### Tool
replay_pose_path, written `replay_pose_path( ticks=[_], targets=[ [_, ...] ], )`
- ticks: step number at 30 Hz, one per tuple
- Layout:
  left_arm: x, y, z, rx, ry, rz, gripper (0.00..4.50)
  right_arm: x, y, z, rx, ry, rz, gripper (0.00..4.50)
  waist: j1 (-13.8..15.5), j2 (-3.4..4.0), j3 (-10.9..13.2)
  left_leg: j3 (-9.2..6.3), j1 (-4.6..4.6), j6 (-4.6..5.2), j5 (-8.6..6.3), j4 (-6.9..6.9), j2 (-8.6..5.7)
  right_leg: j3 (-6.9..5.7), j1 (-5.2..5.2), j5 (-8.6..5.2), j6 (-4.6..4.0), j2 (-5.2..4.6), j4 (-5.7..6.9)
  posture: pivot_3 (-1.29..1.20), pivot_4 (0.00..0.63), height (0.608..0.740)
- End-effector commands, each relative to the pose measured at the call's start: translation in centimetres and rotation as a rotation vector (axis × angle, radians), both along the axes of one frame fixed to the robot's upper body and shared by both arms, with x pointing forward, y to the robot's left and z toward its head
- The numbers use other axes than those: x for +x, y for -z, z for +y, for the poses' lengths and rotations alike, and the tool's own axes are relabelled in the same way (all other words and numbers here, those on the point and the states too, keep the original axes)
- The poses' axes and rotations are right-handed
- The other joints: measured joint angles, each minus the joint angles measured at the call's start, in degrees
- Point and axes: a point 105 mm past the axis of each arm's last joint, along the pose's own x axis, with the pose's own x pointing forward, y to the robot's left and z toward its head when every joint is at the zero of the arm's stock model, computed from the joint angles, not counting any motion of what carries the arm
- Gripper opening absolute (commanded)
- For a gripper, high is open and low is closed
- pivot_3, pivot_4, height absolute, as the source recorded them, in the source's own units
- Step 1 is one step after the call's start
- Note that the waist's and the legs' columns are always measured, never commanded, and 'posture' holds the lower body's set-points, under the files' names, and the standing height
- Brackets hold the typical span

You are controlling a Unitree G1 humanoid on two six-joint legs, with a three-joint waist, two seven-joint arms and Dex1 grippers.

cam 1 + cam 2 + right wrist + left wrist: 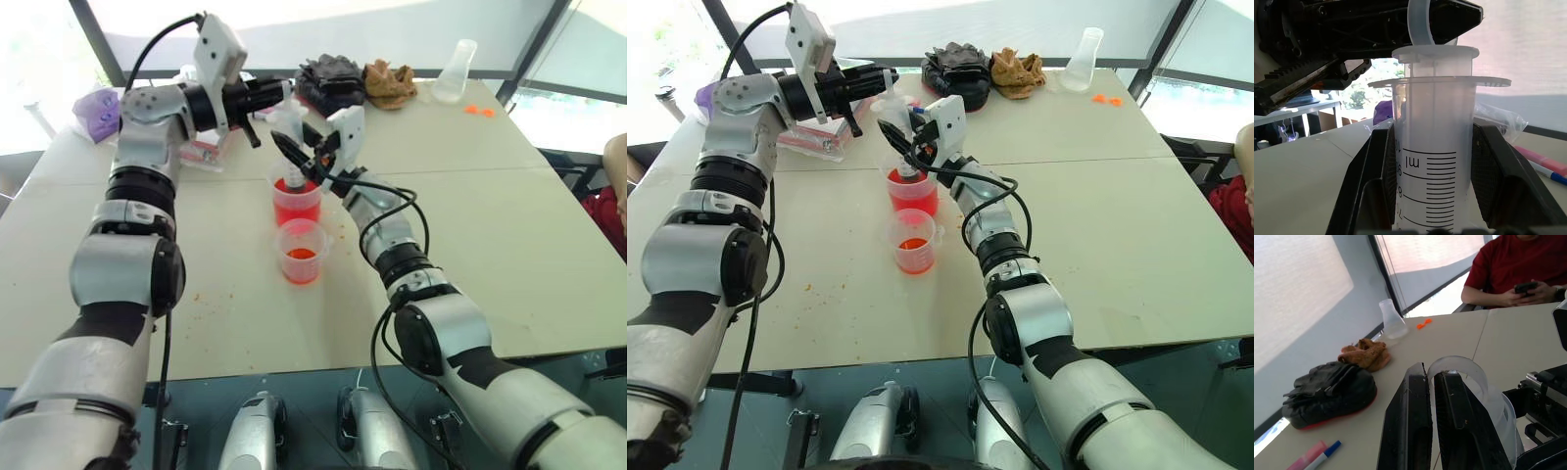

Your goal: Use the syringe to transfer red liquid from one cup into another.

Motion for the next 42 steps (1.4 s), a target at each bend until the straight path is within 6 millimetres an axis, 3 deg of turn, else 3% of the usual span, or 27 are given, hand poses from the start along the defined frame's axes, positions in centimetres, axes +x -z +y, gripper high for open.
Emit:
replay_pose_path(
  ticks=[1,18,20,24,27,29,37,42],
  targets=[
    [-1.7,-7.1,-0.8,-0.142,0.026,-0.189,0.02,-1.4,1.2,2.9,-0.063,-0.096,0.006,1.46,0.0,0.0,0.0,-0.01,0.0,0.0,0.0,0.0,0.0,0.0,0.0,0.0,0.0,0.0,0.0,0.0,0.15,0.74],
    [-1.4,-6.2,-0.7,-0.115,0.02,-0.155,0.02,-1.6,1.8,3.2,-0.07,-0.105,0.019,1.46,0.0,0.0,0.0,0.0,0.01,0.0,0.0,0.0,0.0,0.0,0.0,0.0,0.0,0.0,0.03,0.0,0.15,0.74],
    [-1.5,-5.5,-0.7,-0.095,0.042,-0.138,0.74,-1.5,1.5,3.2,-0.065,-0.101,0.016,1.46,-0.01,0.0,0.0,0.0,0.01,0.0,0.0,0.0,0.0,0.0,0.0,0.0,0.0,0.0,0.03,0.0,0.15,0.74],
    [-1.6,-5.0,-0.6,-0.081,0.056,-0.122,1.64,-1.3,0.8,2.7,-0.055,-0.082,0.0,1.46,-0.03,0.0,0.0,0.0,0.01,0.0,0.0,0.0,0.0,0.0,-0.02,0.0,0.0,0.0,0.05,0.0,0.15,0.74],
    [-1.7,-4.7,-0.4,-0.06,0.064,-0.107,2.13,-1.1,0.0,2.3,-0.044,-0.069,-0.018,1.46,-0.02,0.0,0.0,-0.01,0.01,0.0,0.0,0.0,0.0,0.0,-0.02,0.0,0.0,0.0,0.06,0.0,0.15,0.74],
    [-1.9,-4.5,-0.2,-0.044,0.074,-0.101,2.13,-1.0,-0.6,2.0,-0.033,-0.062,-0.031,1.46,0.02,0.0,0.0,-0.01,0.01,0.0,0.0,0.0,0.0,0.0,-0.02,0.0,0.01,0.0,0.06,0.0,0.15,0.74],
    [-4.5,-3.6,3.1,-0.061,0.133,0.023,2.13,-0.5,-4.8,-0.1,0.066,-0.018,-0.087,1.46,-0.78,0.0,0.0,-0.15,0.01,-0.08,0.04,0.0,0.03,0.08,-0.08,-0.01,0.01,0.01,0.18,0.0,0.15,0.74],
    [-5.6,-2.2,6.2,-0.08,0.052,0.101,2.13,-0.5,-6.2,-1.4,0.08,-0.002,-0.109,1.46,-1.24,0.0,0.0,-0.22,0.04,-0.12,0.07,0.0,0.07,0.11,-0.07,-0.01,0.01,0.0,0.23,0.0,0.15,0.74]
  ],
)
